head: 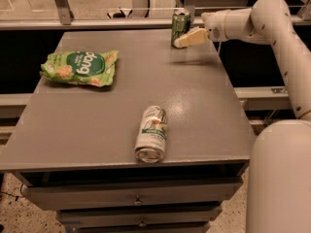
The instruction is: Pick green can
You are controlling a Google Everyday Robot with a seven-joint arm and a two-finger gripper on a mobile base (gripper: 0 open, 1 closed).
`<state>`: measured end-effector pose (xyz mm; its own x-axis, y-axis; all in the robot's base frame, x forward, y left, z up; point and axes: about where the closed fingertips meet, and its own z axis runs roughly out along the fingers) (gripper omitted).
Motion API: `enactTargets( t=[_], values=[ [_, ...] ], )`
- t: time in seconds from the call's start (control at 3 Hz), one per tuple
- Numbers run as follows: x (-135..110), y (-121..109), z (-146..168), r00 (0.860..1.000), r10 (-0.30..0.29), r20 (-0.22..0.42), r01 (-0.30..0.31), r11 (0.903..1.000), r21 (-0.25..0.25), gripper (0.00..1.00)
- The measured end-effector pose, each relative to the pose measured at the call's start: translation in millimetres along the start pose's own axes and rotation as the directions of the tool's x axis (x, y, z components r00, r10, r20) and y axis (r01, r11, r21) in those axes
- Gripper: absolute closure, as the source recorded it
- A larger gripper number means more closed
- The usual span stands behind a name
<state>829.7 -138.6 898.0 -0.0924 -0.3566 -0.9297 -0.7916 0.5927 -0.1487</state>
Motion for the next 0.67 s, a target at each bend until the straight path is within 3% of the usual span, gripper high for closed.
enactTargets(
  t=[0.33, 0.67],
  values=[
    [0, -5, 25, 1.0, 0.003, 0.027, -0.003, 1.0, -0.003, 0.0],
    [1, -10, 43, 0.999, 0.017, 0.045, -0.017, 0.9999, -0.004, 0.18]
  ],
)
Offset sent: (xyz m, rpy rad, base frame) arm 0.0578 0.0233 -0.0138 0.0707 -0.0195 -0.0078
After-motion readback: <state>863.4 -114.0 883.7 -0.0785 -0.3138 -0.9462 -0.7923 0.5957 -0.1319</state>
